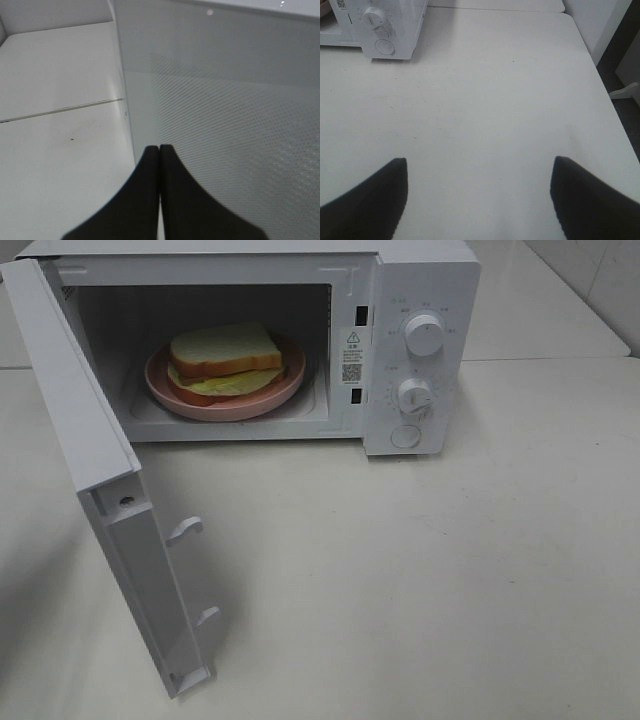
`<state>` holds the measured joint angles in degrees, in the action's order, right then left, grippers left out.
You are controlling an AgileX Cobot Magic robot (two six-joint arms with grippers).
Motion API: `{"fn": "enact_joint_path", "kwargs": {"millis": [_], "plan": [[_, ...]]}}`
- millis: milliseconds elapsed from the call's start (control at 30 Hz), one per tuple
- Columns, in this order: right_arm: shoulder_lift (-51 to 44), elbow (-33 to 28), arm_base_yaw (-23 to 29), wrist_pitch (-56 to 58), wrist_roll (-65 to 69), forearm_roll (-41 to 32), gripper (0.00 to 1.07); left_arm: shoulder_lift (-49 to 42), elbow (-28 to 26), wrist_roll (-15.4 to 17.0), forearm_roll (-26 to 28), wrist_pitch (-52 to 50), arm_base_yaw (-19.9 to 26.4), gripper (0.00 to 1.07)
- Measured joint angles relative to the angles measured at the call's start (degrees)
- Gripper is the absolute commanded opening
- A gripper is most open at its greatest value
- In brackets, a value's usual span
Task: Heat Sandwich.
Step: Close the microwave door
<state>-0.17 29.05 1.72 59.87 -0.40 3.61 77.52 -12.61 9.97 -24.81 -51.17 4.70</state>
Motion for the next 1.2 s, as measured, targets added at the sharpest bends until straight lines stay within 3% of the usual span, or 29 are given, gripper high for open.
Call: {"fn": "enact_joint_path", "kwargs": {"millis": [133,300,533,933,1033,1200], "plan": [[0.0,0.0,0.0,0.0,0.0,0.0,0.76,3.2,-1.3,1.1,-2.0,-3.0,-1.7,0.0],[0.0,0.0,0.0,0.0,0.0,0.0,0.76,5.8,-2.8,0.8,-1.3,-3.4,-7.1,0.0],[0.0,0.0,0.0,0.0,0.0,0.0,0.76,9.3,-3.2,-2.6,9.2,-3.7,-15.6,0.0],[0.0,0.0,0.0,0.0,0.0,0.0,0.76,13.2,-3.4,-5.5,20.1,-4.9,-26.1,0.0],[0.0,0.0,0.0,0.0,0.0,0.0,0.76,14.2,-5.2,-7.4,25.8,-4.9,-29.6,0.0],[0.0,0.0,0.0,0.0,0.0,0.0,0.76,16.0,-8.9,-10.0,30.8,-4.9,-33.7,0.0]]}}
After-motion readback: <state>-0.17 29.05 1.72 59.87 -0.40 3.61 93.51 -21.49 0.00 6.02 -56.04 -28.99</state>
